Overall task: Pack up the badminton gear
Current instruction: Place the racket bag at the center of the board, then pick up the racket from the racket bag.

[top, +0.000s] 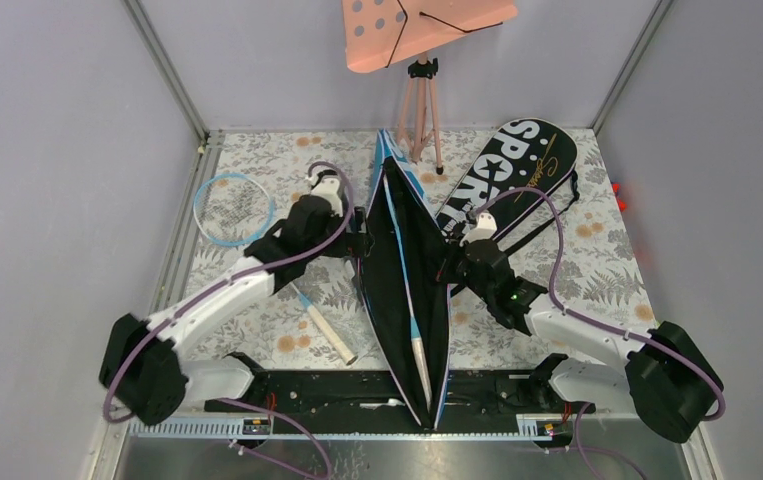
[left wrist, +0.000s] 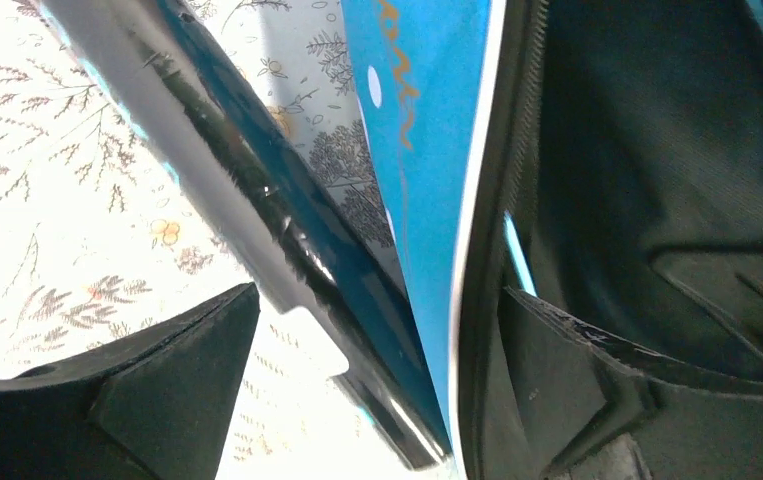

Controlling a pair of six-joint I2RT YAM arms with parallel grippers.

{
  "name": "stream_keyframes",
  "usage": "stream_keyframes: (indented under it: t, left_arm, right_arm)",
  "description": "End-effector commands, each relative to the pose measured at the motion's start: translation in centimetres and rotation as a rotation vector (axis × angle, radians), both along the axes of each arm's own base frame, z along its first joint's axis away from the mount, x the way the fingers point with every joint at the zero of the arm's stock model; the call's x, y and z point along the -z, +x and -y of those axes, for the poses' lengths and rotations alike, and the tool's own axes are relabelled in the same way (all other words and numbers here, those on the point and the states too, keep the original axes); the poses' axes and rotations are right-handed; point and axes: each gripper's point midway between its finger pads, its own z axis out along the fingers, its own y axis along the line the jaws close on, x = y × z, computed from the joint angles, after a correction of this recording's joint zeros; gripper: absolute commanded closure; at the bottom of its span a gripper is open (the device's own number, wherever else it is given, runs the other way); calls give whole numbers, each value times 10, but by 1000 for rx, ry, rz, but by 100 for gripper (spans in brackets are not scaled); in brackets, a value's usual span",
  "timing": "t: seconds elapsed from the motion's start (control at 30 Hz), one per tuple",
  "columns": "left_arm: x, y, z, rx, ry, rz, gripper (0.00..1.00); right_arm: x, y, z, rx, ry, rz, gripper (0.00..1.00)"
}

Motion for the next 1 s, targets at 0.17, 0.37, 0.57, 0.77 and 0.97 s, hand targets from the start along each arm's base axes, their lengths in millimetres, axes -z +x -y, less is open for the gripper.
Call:
stream_keyframes:
  t: [0.17, 0.37, 0.57, 0.77, 0.97]
  left_arm:
    - [-37, -48, -75, -365, -172, 86, 1]
    - [38, -63, -143, -708, -33, -124, 1]
    - [98, -55, -181, -873, 59, -337, 1]
    - [123, -14, -196, -946, 33, -408, 7]
    - [144, 2, -200, -949, 100, -510, 39]
  right_arm:
    - [-11, 5, -16, -36, 77, 26, 100]
    - [-12, 5, -20, -58, 65, 31, 100]
    - [-12, 5, -17, -58, 50, 44, 100]
    - [-10, 6, -18, -71, 33, 48, 100]
    - [-9, 9, -16, -64, 8, 58, 100]
